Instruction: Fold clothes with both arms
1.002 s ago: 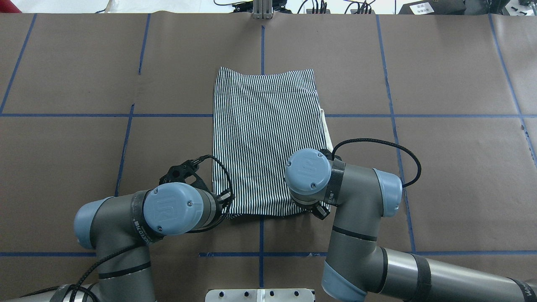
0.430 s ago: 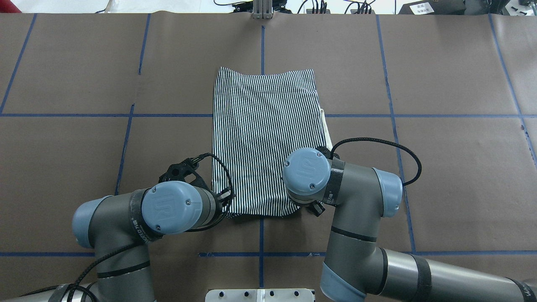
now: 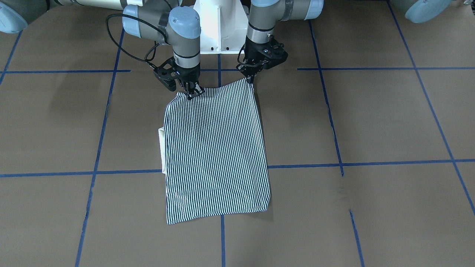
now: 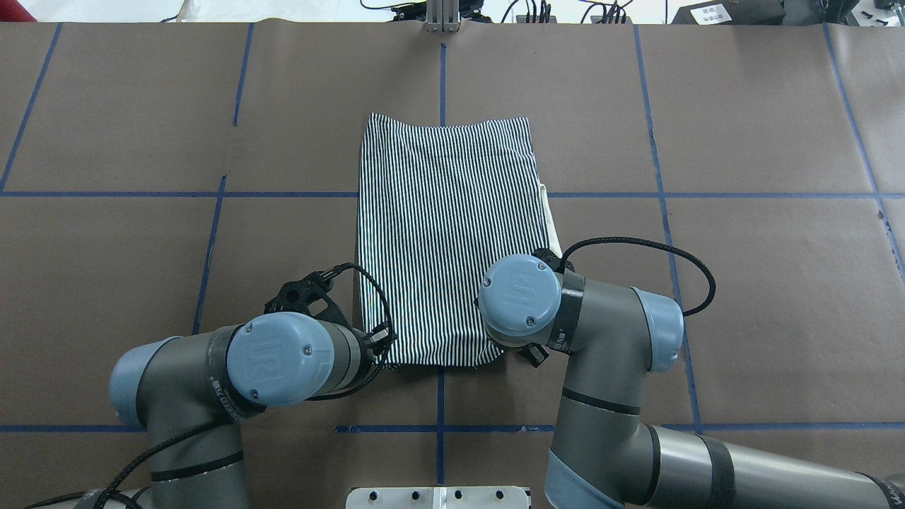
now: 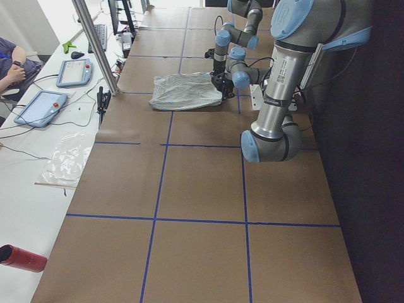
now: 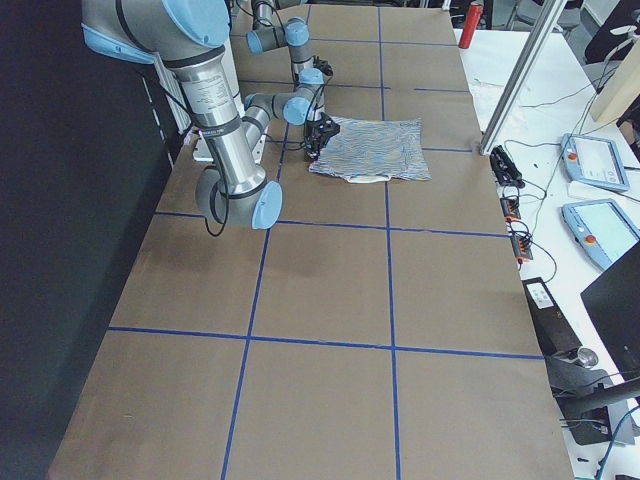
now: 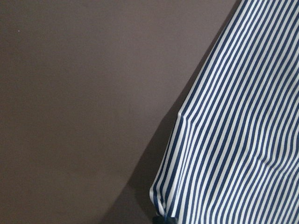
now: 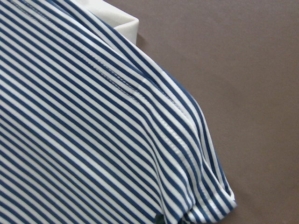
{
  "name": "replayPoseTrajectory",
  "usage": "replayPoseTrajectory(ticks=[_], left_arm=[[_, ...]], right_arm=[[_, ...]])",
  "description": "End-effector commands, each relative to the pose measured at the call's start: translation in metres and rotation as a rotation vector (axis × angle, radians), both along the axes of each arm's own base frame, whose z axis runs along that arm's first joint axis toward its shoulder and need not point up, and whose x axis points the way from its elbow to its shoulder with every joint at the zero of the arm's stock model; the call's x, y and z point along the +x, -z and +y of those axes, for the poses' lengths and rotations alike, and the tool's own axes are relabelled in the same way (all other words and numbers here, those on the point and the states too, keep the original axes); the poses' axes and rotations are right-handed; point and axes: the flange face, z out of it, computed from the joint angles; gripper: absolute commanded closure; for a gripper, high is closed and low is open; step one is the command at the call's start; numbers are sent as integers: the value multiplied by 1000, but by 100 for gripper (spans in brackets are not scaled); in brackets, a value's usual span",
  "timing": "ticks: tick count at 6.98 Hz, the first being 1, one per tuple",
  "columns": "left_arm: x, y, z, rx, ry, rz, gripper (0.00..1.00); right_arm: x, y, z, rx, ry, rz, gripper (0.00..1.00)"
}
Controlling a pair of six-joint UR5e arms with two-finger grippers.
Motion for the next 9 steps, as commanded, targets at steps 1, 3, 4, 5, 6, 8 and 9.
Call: replayPoseTrajectory(ticks=[1, 3, 4, 5, 6, 8, 9], left_arm=[[-8, -7, 55, 2, -90, 12, 100], [-20, 9, 82, -5, -131, 27, 100], [-54, 36, 80, 0, -124, 47, 100], [-70, 44, 47, 7, -58, 45, 100], [-77, 42, 11, 11, 9, 30, 100], [-92, 45, -48, 57, 84, 7, 100], [-76, 38, -67, 72, 88, -24, 100]], right_arm=[[15, 17, 58, 22, 82, -68, 100], [10, 31, 91, 31, 137, -103, 100], [12, 37, 84, 45, 129, -111, 100], [30, 43, 41, 83, 63, -164, 100], [46, 45, -11, 127, -22, -255, 100], [49, 42, -95, 175, -104, -254, 100], [16, 58, -129, 169, -118, -226, 100]])
